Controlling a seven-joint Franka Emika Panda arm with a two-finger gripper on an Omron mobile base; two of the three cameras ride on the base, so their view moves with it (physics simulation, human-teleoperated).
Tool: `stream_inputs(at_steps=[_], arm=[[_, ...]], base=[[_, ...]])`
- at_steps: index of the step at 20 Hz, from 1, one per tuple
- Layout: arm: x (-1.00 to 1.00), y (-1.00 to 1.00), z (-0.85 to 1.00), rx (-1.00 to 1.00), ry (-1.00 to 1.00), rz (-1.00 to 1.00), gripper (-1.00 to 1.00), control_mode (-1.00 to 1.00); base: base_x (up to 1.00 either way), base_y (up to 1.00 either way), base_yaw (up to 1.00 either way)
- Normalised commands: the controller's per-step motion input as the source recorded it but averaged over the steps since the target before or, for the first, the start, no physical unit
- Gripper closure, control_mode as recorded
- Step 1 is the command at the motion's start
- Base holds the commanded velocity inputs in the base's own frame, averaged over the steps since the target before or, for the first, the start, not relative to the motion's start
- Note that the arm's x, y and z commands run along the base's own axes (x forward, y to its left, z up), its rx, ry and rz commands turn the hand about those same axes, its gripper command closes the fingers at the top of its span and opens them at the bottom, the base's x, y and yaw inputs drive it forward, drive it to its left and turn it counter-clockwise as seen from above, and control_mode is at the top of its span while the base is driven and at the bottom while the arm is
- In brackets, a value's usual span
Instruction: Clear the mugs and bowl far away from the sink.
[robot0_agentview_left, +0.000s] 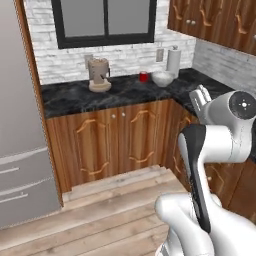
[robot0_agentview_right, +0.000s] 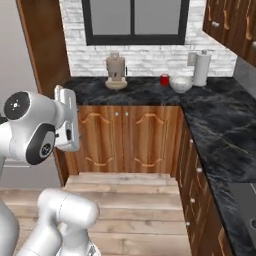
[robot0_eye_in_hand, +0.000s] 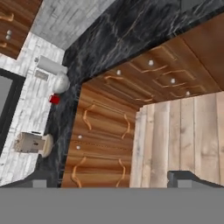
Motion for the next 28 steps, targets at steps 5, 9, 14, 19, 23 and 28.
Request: stream_inputs(at_steps=[5, 9, 14, 19, 23, 28], arm=[[0.0, 0.0, 0.0, 0.0, 0.0, 0.0, -1.0, 1.0], [0.0, 0.0, 0.0, 0.0, 0.0, 0.0, -1.0, 1.0], [0.0, 0.0, 0.0, 0.0, 0.0, 0.0, -1.0, 1.0], [0.0, 0.0, 0.0, 0.0, 0.0, 0.0, -1.0, 1.0], [0.0, 0.0, 0.0, 0.0, 0.0, 0.0, -1.0, 1.0], [0.0, 0.0, 0.0, 0.0, 0.0, 0.0, -1.0, 1.0]], base=[[-1.0, -0.26, 0.06], [-1.0, -0.1, 0.06], [-1.0, -0.26, 0.09], [-1.0, -0.42, 0.1], [-1.0, -0.36, 0.09], [-1.0, -0.39, 0.09]])
